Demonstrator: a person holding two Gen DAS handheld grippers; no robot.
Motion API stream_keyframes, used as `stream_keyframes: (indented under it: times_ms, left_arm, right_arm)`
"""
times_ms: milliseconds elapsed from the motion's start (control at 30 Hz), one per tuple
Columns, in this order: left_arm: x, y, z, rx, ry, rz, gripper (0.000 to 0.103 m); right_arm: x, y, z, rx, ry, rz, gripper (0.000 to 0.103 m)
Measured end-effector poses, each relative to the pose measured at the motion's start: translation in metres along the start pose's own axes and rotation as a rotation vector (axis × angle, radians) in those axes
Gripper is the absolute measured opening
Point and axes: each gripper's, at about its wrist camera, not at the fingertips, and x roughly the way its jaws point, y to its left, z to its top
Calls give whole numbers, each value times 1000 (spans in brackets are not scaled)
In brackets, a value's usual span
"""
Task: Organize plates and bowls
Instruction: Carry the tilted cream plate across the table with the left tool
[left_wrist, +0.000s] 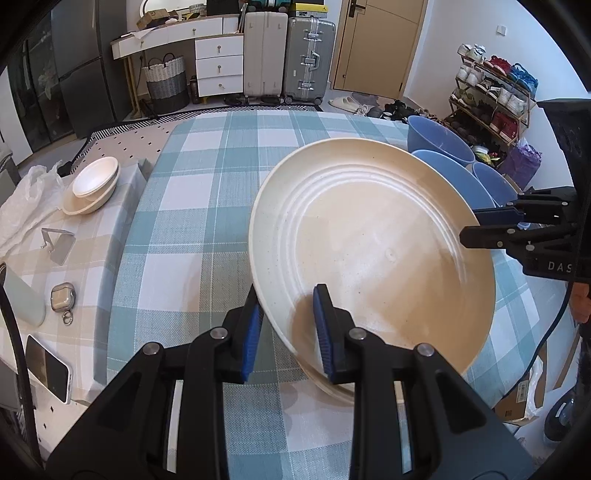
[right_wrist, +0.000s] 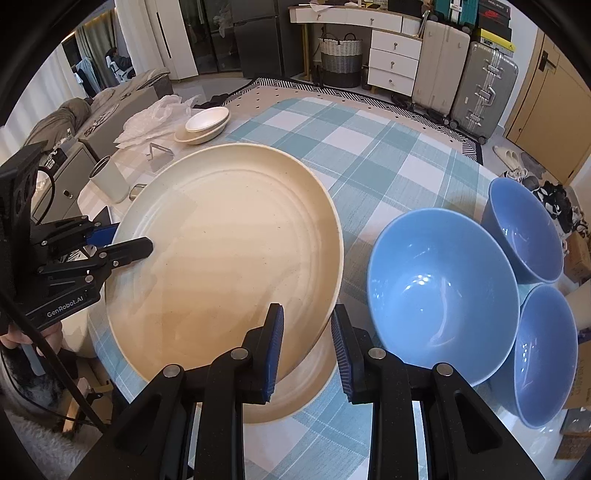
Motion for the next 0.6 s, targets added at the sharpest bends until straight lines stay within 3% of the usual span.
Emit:
stream_keyframes:
  times_ms: [600]
  left_arm:
    - [34,0,-28,-1,49,-21,23]
  right_arm:
    - [22,0,-32,49,22,16,27]
